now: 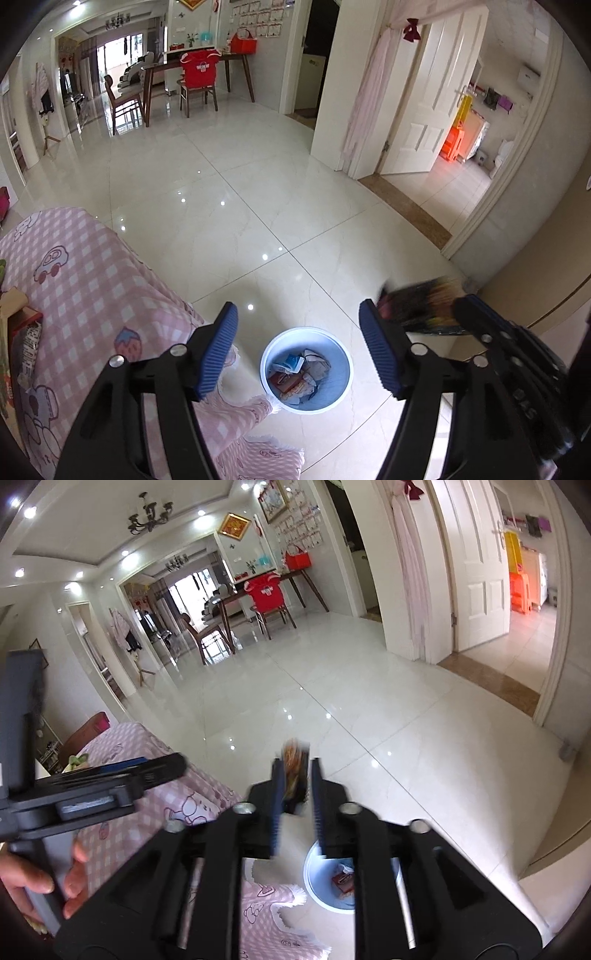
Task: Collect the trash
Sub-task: 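Move both open tools back over the remaining trash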
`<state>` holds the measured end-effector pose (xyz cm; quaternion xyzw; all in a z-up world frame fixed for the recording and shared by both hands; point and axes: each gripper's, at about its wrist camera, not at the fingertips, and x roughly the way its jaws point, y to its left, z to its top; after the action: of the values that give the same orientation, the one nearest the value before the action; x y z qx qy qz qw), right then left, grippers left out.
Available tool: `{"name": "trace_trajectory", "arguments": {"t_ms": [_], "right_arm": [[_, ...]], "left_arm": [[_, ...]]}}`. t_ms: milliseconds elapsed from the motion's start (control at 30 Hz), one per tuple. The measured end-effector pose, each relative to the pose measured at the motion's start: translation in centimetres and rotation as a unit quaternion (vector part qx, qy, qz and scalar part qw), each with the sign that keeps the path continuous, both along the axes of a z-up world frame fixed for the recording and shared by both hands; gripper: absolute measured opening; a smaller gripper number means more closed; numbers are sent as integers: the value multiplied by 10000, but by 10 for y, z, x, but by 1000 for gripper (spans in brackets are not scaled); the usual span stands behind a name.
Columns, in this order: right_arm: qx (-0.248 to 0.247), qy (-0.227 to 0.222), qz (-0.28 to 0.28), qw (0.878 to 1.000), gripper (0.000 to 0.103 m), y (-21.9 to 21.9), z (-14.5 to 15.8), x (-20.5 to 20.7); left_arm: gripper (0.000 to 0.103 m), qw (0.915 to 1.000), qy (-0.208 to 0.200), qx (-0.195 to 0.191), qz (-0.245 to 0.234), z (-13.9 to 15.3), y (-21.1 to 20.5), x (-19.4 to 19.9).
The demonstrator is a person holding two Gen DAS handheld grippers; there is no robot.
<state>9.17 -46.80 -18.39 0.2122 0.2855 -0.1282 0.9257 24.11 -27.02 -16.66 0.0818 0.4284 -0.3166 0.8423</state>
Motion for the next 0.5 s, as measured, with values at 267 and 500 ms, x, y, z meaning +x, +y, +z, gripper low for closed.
{"name": "trace_trajectory", "arguments": {"t_ms": [267, 500], "right_arm": [[-48, 53, 43, 10000, 49, 11, 1, 3], [-24, -28, 364, 9993, 49, 40, 15, 8]], "left_arm": [[67, 10000, -39, -65, 34, 11, 22, 5], [67, 9996, -168, -128, 210, 25, 64, 6]]}}
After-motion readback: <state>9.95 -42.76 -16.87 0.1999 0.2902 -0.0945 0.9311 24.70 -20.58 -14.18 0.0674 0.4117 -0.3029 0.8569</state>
